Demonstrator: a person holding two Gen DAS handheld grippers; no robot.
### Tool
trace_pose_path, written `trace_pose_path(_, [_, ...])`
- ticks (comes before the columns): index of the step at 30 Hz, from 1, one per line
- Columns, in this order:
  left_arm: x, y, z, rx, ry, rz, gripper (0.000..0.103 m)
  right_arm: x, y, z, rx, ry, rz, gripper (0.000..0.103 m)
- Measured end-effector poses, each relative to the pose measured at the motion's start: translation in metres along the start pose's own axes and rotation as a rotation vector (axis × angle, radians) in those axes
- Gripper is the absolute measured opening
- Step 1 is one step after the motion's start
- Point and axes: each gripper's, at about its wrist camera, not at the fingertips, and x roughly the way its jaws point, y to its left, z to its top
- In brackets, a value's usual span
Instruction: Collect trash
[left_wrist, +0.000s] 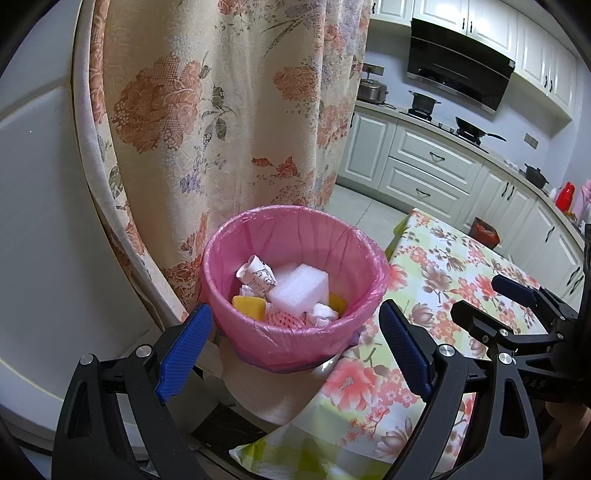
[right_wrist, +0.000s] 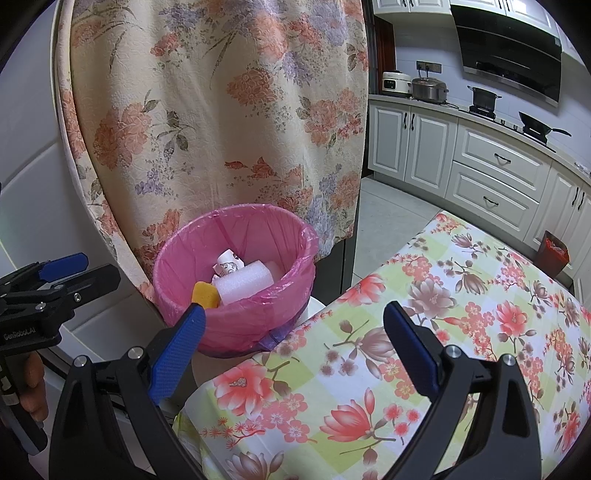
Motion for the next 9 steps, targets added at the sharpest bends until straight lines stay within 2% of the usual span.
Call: trace_pose_path(9, [0.0024, -0.0001, -0.0007, -0.001, 0.003, -0.013, 0.085, 0.0007, -0.0021, -0.0008, 0.000, 0.000, 0.001, 0.094])
